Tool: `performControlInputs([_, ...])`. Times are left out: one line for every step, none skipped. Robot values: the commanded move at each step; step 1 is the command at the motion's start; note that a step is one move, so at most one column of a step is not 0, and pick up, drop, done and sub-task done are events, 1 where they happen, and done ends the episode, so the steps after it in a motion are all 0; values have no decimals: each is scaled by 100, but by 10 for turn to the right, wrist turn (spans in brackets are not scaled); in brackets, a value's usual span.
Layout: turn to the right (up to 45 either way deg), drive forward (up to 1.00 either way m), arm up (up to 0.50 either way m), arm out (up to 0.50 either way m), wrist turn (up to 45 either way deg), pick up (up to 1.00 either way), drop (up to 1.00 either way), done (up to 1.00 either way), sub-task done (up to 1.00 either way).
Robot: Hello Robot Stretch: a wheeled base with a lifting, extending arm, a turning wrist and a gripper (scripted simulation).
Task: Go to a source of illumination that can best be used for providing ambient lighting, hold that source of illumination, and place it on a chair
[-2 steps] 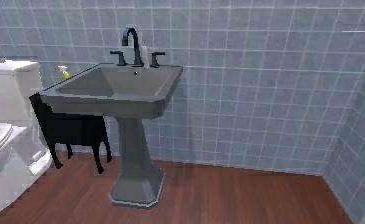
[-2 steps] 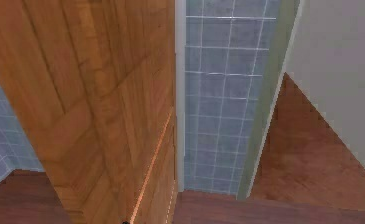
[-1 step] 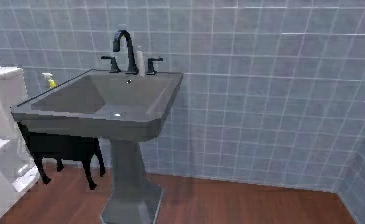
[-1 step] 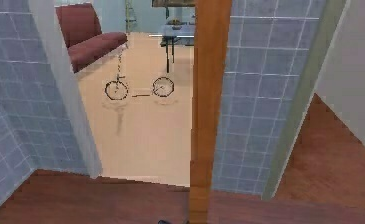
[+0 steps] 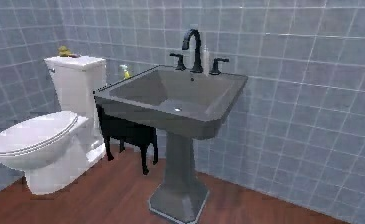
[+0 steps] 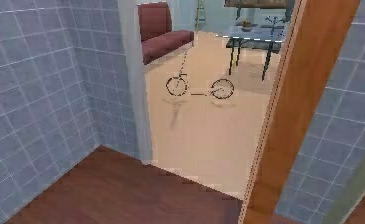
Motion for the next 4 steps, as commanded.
performControlInputs([0,40,0,0,0,0,0,0,0])
performControlInputs([450,0,0,0,0,0,0,0,0])
performControlInputs([450,0,0,0,0,0,0,0,0])
performControlInputs([240,0,0,0,0,0,0,0,0])
